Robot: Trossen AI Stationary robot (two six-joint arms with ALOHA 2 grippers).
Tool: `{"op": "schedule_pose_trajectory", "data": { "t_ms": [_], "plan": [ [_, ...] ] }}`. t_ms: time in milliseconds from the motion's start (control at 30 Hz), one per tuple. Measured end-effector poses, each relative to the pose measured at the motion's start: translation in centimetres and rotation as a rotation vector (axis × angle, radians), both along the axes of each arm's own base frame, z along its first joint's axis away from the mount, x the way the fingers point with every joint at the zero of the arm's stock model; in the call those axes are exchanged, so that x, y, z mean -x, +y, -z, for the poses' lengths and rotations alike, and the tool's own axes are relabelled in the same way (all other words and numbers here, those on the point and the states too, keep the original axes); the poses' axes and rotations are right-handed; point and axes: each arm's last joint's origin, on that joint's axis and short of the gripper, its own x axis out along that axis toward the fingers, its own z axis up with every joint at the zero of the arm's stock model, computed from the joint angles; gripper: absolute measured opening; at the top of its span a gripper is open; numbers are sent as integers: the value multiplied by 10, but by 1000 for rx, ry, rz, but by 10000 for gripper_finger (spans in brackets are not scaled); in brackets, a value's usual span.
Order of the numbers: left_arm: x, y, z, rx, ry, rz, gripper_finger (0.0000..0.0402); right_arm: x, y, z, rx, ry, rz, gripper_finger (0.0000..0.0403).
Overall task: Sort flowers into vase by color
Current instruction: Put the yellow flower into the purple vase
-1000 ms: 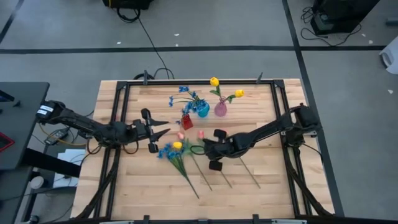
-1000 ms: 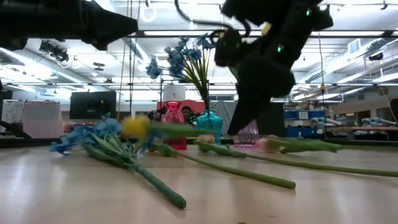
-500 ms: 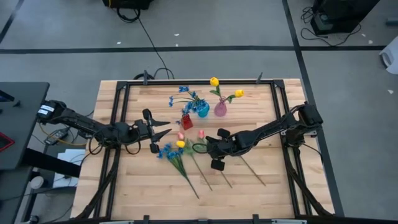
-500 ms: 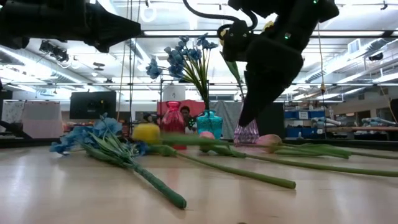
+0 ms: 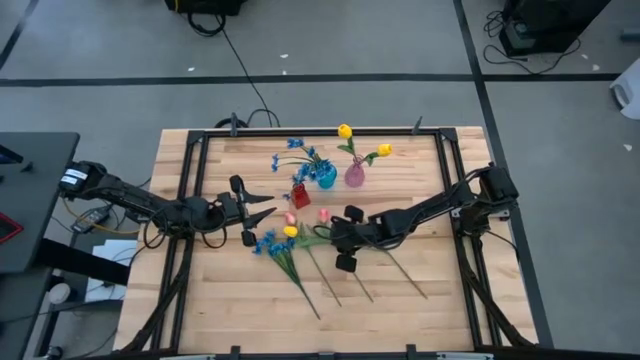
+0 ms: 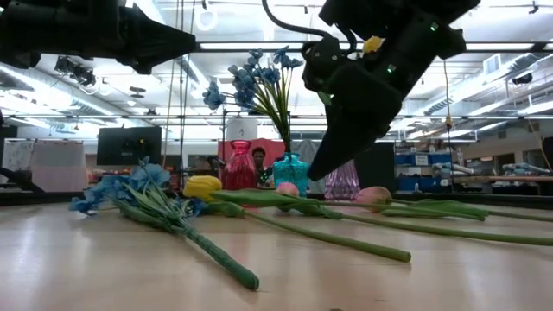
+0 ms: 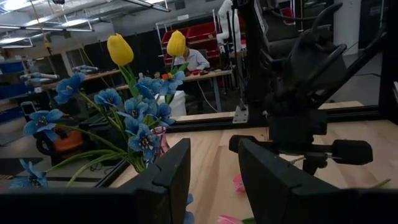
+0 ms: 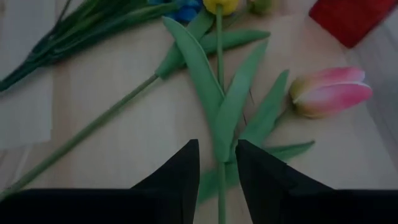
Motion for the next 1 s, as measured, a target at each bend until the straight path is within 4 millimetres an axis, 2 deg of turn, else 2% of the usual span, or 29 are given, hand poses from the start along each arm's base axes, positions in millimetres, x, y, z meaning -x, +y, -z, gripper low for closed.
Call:
{"op": "schedule_pose_trajectory", "data": {
  "t_ms": [300, 600, 833, 1000],
  "plan": [
    [0, 0, 0, 0, 3, 1, 142, 6, -1, 13, 8, -66, -24, 119],
    [0, -2, 2, 17, 17, 14, 142, 16, -2, 25, -28, -31, -35, 121],
    [-5, -3, -3, 18, 96, 11, 142, 25, -3, 35, -61, 18, -43, 120],
    [-5, -3, -3, 7, 102, 8, 142, 27, -3, 36, -57, 42, -43, 104]
  ]
}}
